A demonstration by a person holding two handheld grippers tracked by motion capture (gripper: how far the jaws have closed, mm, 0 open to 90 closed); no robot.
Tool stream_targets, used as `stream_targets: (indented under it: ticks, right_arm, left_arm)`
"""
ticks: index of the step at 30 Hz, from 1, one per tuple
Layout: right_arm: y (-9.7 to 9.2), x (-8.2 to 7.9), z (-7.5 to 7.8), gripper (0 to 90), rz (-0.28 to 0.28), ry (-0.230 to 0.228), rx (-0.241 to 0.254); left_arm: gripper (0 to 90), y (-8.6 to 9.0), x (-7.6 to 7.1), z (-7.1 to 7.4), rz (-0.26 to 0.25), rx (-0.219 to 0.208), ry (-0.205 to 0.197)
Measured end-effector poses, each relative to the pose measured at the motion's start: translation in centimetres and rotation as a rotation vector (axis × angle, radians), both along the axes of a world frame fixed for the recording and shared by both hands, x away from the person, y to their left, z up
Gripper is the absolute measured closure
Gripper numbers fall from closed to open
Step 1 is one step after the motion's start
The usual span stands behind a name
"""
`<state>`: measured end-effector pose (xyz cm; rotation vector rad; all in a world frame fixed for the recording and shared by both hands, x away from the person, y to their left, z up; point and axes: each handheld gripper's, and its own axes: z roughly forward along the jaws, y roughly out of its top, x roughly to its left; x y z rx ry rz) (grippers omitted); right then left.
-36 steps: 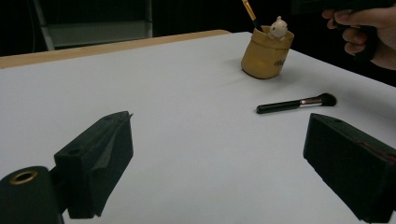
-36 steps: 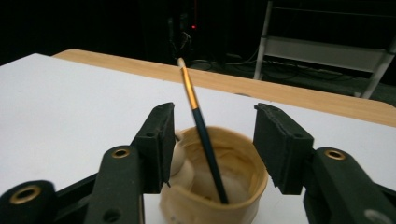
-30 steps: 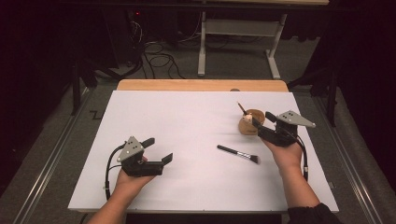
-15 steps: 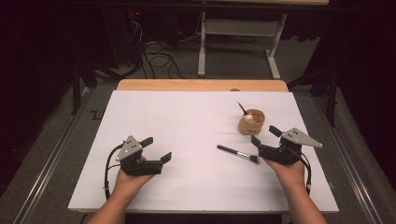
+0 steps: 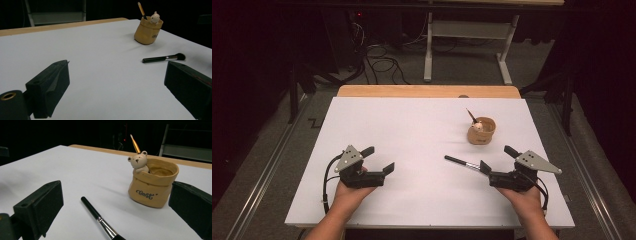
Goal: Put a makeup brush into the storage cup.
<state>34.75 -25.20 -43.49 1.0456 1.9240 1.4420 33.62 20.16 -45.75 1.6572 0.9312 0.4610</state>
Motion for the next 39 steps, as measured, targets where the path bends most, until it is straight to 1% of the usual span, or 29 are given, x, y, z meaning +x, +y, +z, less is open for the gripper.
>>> stream_targets:
  ticks: [7, 9, 11, 14, 15, 17, 19, 25, 27, 29, 32, 36, 39]
  right_arm:
    - [-0.4, -0.2, 0.0, 0.2, -0.005, -0.008, -0.002]
    - [-0.4, -0.2, -0.1, 0.2, -0.004, -0.002, -0.003]
    - [-0.4, -0.3, -0.2, 0.2, -0.005, 0.007, 0.0]
    - [-0.4, -0.3, -0.1, 0.2, -0.005, 0.008, 0.001]
    - [-0.5, -0.2, -0.1, 0.2, -0.006, 0.008, 0.005]
    - [-0.5, -0.1, -0.2, 0.2, -0.004, 0.017, 0.01]
    - [-0.5, 0.1, -0.2, 0.3, -0.007, 0.017, 0.008]
    - [-0.3, 0.2, -0.4, 0.2, -0.002, 0.023, -0.008]
    - [-0.3, 0.1, -0.4, 0.3, -0.002, 0.029, -0.007]
    - [-0.4, 0.2, -0.4, 0.2, 0.001, 0.024, -0.004]
    - [-0.2, 0.3, -0.4, 0.2, 0.011, 0.026, -0.007]
    - [0.0, 0.4, -0.4, 0.2, 0.02, 0.027, -0.01]
    - [0.2, 0.4, -0.5, 0.3, 0.026, 0.032, -0.015]
  left_arm:
    - [5.8, -0.1, 0.0, 0.0, 0.008, -0.001, -0.002]
    - [5.7, -0.2, 0.1, 0.0, 0.009, -0.003, 0.0]
    - [5.7, -0.2, 0.1, 0.0, 0.008, 0.003, -0.002]
    - [5.7, 0.0, 0.3, 0.0, 0.019, 0.004, 0.008]
    - [5.7, 0.0, 0.3, 0.0, 0.018, 0.003, 0.019]
    - [5.7, 0.1, 0.5, -0.1, 0.026, 0.026, 0.04]
    - [5.7, 0.2, 0.6, -0.3, 0.027, 0.058, 0.063]
    - [5.5, -0.3, 0.7, -0.5, 0.029, 0.134, 0.114]
    - [5.6, -0.5, 0.8, -0.6, 0.031, 0.16, 0.135]
    - [5.6, -0.6, 0.9, -0.8, 0.032, 0.193, 0.155]
    - [4.6, -0.6, 0.9, -0.9, 0.027, 0.213, 0.187]
    - [4.3, -0.8, 0.8, -1.0, 0.021, 0.254, 0.214]
    - [4.3, -0.8, 0.9, -0.9, 0.022, 0.268, 0.234]
